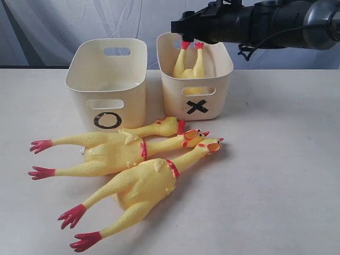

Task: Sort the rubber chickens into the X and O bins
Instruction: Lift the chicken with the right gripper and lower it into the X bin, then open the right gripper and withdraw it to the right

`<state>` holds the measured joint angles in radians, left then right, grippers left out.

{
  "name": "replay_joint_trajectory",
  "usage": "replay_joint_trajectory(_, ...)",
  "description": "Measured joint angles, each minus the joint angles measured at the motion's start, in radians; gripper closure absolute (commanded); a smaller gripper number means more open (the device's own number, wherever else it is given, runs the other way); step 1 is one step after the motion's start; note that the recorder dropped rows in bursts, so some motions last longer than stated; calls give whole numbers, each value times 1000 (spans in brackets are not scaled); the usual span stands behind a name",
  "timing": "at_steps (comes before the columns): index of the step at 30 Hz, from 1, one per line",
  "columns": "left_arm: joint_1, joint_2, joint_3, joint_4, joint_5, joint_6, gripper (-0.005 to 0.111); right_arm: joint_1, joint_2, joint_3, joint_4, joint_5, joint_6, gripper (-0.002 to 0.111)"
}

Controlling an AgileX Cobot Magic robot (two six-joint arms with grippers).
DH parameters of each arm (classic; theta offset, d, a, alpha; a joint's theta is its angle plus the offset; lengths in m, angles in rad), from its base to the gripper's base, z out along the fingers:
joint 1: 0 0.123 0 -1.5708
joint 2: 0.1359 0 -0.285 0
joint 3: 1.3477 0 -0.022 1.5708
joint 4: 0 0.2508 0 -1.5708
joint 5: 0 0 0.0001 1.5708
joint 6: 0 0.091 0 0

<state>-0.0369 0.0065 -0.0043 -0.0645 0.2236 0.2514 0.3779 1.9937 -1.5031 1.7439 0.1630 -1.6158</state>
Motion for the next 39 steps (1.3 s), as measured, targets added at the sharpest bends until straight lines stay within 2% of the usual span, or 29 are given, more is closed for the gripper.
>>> replay_joint_trajectory(8,0,0,0,0,0,0,107,0,-126,14,-41,78,86,47)
replay_joint_trajectory(11,0,0,0,0,0,0,107,0,-182,42,-253,176,233,47)
replay_joint_trajectory(15,0,0,0,0,0,0,107,4,-243,48,-647,384,475,47)
replay_joint_trajectory(19,0,0,0,0,0,0,107,4,-278,48,-843,541,582,48)
replay_joint_trajectory(21,0,0,0,0,0,0,107,4,-293,48,-910,631,627,55)
replay_joint_trajectory(26,0,0,0,0,0,0,107,4,-329,48,-1030,786,774,98)
replay_joint_trajectory(28,0,0,0,0,0,0,107,4,-344,48,-1077,818,827,109)
replay_joint_trajectory(39,0,0,0,0,0,0,107,4,-436,48,-1186,905,892,109)
